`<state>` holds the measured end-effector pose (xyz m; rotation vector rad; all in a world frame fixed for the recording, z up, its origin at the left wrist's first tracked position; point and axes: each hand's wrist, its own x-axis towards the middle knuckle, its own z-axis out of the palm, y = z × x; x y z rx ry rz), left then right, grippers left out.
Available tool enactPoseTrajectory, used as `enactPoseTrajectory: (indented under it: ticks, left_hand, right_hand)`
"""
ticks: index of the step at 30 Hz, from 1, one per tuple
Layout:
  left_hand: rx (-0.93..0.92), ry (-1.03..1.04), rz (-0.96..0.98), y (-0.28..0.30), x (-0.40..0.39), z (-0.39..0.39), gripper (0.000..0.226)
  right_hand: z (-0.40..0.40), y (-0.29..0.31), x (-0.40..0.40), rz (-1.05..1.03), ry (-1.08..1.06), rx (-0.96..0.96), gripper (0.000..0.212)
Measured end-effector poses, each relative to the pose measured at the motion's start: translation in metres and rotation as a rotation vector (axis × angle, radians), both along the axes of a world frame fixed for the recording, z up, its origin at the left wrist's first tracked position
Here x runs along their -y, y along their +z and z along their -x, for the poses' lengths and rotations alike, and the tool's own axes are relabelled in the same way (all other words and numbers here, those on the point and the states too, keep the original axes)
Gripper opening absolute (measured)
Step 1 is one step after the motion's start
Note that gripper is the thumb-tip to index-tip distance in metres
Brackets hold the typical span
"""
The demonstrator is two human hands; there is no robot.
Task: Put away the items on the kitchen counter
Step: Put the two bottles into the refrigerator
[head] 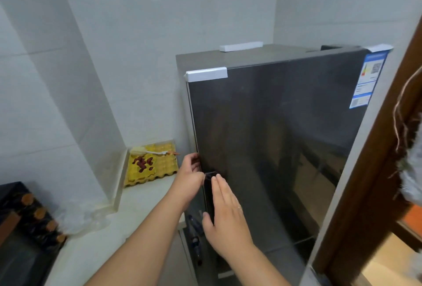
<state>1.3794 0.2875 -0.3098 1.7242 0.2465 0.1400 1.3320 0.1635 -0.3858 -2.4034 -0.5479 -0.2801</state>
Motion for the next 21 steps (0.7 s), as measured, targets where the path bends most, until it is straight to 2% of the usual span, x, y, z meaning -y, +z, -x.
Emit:
enactPoseTrajectory:
  ticks: [5,11,14,18,21]
  left_hand:
    - [0.034,-0.048,0.001,-0.006,-0.002,0.021,0.071]
    - [0.07,-0.222,0.112,-0.027,0.02,0.101,0.087]
    - [0.125,-0.31,0.179,-0.031,0.029,0.134,0.074]
    - [0.126,-0.393,0.31,-0.034,0.057,0.167,0.039]
    - [0.128,-0.514,0.292,-0.033,0.091,0.19,0.028]
  right_hand:
    - [0.021,-0.005,0.0,-0.014,-0.07,0.01,0.089]
    - [0.087,-0.016,0.016,0.003,-0.173,-0.021,0.099]
    - [0.126,-0.018,0.035,-0.039,-0.253,-0.041,0.101]
    - [0.171,-0.023,0.07,-0.144,-0.399,-0.076,0.108]
    - [0.196,-0.023,0.104,-0.246,-0.491,-0.084,0.109]
